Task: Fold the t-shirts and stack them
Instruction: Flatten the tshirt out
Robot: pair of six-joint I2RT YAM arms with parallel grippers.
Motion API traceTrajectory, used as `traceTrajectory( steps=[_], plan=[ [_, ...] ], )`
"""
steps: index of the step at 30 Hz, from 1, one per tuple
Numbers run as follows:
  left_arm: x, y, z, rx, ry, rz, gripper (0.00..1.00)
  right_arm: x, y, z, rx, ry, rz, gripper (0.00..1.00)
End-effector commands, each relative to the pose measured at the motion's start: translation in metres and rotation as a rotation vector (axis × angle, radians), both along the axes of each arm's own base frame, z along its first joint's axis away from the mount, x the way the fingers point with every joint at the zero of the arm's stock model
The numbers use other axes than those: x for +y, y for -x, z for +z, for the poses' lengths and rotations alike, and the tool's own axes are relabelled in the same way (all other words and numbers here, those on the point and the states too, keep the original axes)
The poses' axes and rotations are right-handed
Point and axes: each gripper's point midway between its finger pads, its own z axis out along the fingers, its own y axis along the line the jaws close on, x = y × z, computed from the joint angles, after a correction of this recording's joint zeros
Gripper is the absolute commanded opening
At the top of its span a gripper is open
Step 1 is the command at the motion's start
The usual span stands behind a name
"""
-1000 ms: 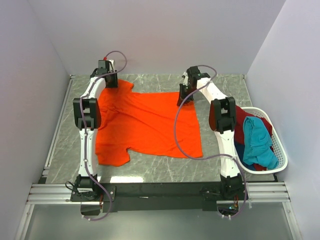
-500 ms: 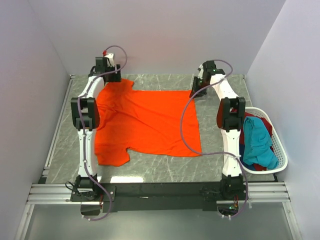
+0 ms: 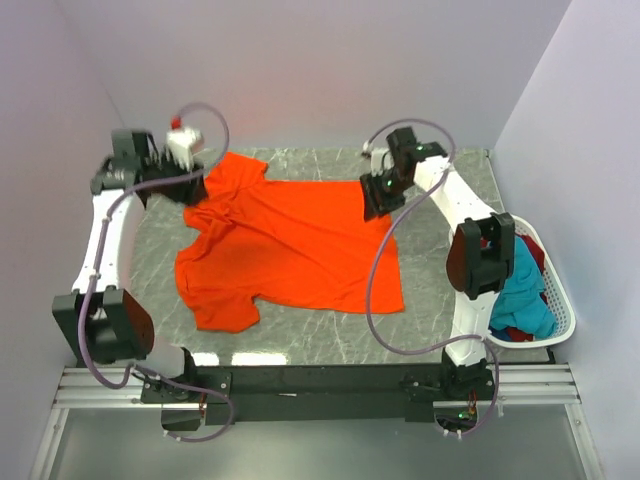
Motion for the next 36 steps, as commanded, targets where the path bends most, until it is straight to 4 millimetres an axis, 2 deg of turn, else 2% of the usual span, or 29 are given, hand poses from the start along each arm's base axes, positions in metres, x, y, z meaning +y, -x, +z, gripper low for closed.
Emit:
traceTrajectory(
  steps=[1, 2, 3, 5, 6, 9, 12, 15, 17, 20, 27, 30, 31, 32, 34, 35, 36],
  plan=[
    [0.000, 0.084, -0.108, 0.355, -0.055, -0.118, 0.54, 0.003, 0.037, -0.030, 0.089, 0.056, 0.096, 0.52],
    [0.003, 0.099, -0.117, 0.376, -0.086, -0.132, 0.54, 0.004, 0.050, -0.041, 0.126, 0.071, 0.110, 0.50],
    [0.003, 0.127, -0.129, 0.410, -0.119, -0.186, 0.53, 0.009, 0.057, -0.044, 0.123, 0.088, 0.133, 0.49],
    [0.003, 0.156, -0.140, 0.446, -0.161, -0.258, 0.55, 0.008, 0.070, -0.056, 0.146, 0.106, 0.151, 0.47],
    [0.003, 0.182, -0.146, 0.478, -0.186, -0.320, 0.55, 0.012, 0.075, -0.057, 0.148, 0.108, 0.163, 0.46],
    [0.004, 0.220, -0.159, 0.509, -0.271, -0.418, 0.55, 0.016, 0.086, -0.062, 0.167, 0.091, 0.175, 0.44],
    [0.003, 0.245, -0.176, 0.517, -0.392, -0.496, 0.56, 0.016, 0.089, -0.063, 0.173, 0.088, 0.171, 0.43],
    [-0.002, 0.259, -0.193, 0.529, -0.468, -0.566, 0.57, 0.015, 0.091, -0.065, 0.178, 0.092, 0.172, 0.42],
    [-0.009, 0.259, -0.199, 0.529, -0.479, -0.598, 0.59, 0.013, 0.091, -0.067, 0.184, 0.100, 0.172, 0.42],
    [-0.014, 0.245, -0.201, 0.517, -0.500, -0.603, 0.60, 0.011, 0.091, -0.070, 0.186, 0.115, 0.169, 0.41],
    [-0.008, 0.226, -0.224, 0.487, -0.699, -0.655, 0.59, 0.009, 0.084, -0.072, 0.202, 0.111, 0.153, 0.40],
    [-0.004, 0.228, -0.233, 0.500, -0.759, -0.697, 0.51, 0.005, 0.082, -0.073, 0.213, 0.109, 0.140, 0.40],
    [-0.004, 0.229, -0.234, 0.507, -0.762, -0.711, 0.40, 0.003, 0.081, -0.073, 0.215, 0.109, 0.134, 0.40],
    [-0.004, 0.235, -0.235, 0.533, -0.761, -0.745, 0.35, 0.001, 0.080, -0.074, 0.219, 0.110, 0.129, 0.40],
    [-0.005, 0.240, -0.231, 0.555, -0.749, -0.786, 0.26, -0.004, 0.076, -0.073, 0.224, 0.104, 0.113, 0.40],
    [-0.009, 0.236, -0.225, 0.544, -0.742, -0.812, 0.23, -0.005, 0.075, -0.075, 0.229, 0.103, 0.109, 0.40],
    [-0.016, 0.241, -0.221, 0.557, -0.694, -0.848, 0.20, -0.007, 0.073, -0.075, 0.231, 0.100, 0.102, 0.39]
  ],
)
